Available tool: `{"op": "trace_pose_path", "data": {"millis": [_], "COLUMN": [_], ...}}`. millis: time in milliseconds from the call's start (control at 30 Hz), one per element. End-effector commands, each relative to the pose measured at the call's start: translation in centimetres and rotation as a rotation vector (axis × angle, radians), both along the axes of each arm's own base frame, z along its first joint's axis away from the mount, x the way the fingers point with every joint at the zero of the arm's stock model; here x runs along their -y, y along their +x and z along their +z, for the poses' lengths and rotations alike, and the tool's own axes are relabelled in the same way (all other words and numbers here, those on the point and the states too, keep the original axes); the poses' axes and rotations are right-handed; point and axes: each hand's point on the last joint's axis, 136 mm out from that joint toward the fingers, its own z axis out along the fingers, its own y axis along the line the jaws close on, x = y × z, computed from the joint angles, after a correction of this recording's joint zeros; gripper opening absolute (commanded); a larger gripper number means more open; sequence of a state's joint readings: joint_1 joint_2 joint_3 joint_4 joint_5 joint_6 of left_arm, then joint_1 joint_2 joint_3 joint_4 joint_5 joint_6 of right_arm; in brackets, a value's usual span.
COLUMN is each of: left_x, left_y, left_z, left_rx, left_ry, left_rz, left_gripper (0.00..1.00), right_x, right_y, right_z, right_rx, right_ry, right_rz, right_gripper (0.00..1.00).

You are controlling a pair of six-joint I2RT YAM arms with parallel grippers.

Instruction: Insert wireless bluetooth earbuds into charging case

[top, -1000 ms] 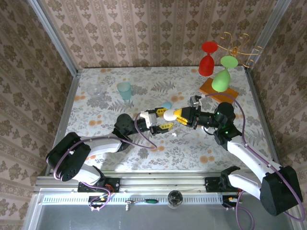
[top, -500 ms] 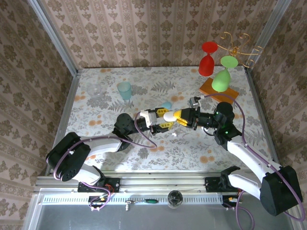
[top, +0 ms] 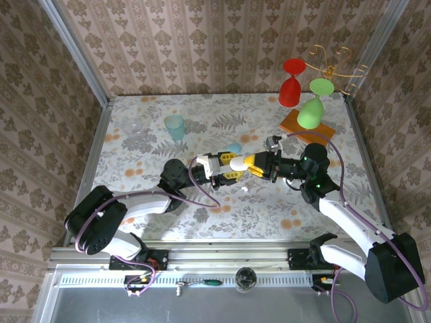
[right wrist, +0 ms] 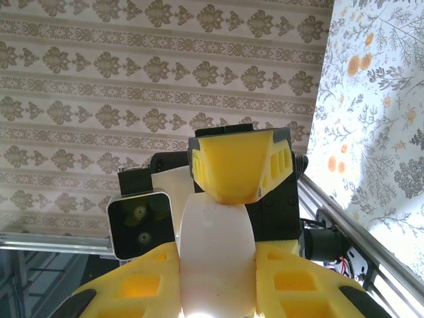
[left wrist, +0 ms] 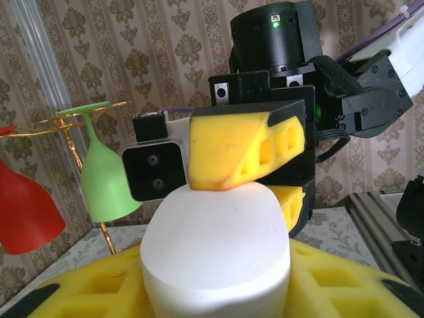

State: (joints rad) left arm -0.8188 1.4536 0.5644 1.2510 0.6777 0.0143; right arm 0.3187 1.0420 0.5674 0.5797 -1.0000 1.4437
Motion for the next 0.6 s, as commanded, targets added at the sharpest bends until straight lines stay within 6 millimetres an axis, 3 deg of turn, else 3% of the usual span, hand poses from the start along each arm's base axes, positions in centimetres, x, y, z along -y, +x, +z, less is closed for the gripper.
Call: {"op": "trace_pose_path", "data": {"millis": [0,133,300,400,567], "left_x": [0.1,0.2,0.0,-0.5,-0.9], "left_y": [-0.6,-0.6,-0.5,-0.5,-1.3], "left_z": [1.6,1.3,1.2,0.8,-0.8], "left_rx": [0.049,0.04,-0.023,-0.081,-0.165], "left_ry": [-0.038,-0.033,-0.027,-0.011,0.086], "left_rz": [-0.036,-0.039,-0.061,-0.069,-0.097], "left_gripper": [0.43,0.32,0.28,0.25,0.25], "right_x": [0.2,0.3,0.8,1.6,3.6], "right_y": [-0.4,-0.5,-0.3,-0.4,-1.2], "right_z": [1.0,1.3,1.0,0.4,-1.6], "right_rx": [0.038,0.043,0.103,0.196,0.596], "right_ry": [0.021,0.024,-0.043,-0.172,-0.581], "right_rz": [0.002,0.0,-0.046,-0.083,-0.068], "right_gripper": [0.05,0.13,0.6,0.77,0.84]}}
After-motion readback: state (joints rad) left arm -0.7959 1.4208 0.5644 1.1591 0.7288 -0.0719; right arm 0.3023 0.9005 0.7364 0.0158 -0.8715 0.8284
